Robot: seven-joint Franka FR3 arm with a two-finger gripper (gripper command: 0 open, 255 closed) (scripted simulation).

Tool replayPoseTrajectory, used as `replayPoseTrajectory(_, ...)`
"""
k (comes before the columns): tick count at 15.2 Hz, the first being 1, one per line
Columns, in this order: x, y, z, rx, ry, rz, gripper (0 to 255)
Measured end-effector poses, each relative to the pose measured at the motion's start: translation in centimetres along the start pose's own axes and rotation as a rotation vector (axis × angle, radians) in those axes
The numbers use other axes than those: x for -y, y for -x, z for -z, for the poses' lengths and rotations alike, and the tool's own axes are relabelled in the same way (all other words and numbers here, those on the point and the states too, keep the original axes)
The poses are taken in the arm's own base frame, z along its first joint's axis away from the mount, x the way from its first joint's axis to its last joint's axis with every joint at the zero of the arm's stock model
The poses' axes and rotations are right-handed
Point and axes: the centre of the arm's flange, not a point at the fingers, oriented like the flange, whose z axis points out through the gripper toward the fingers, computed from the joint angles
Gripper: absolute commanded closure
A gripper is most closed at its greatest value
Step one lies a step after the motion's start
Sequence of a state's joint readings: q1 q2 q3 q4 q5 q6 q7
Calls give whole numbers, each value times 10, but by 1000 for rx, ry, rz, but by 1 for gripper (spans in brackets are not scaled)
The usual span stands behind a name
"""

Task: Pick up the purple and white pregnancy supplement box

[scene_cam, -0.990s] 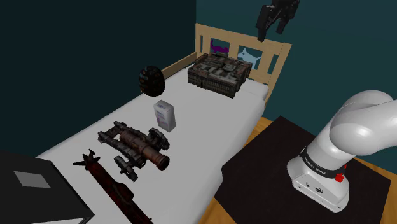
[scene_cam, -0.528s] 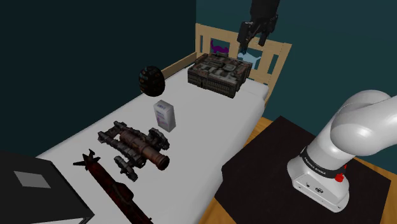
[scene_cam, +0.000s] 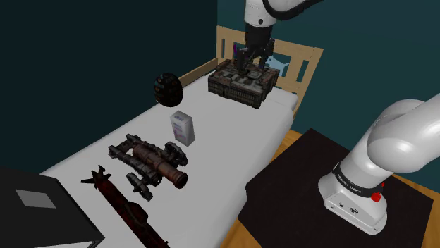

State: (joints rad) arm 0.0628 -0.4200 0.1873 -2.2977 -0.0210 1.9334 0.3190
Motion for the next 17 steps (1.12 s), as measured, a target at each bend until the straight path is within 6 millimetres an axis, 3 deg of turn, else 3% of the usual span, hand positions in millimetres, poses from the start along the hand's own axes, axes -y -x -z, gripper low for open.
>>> replayPoseTrajectory(17,152,-88,-139,46,-44,43,0)
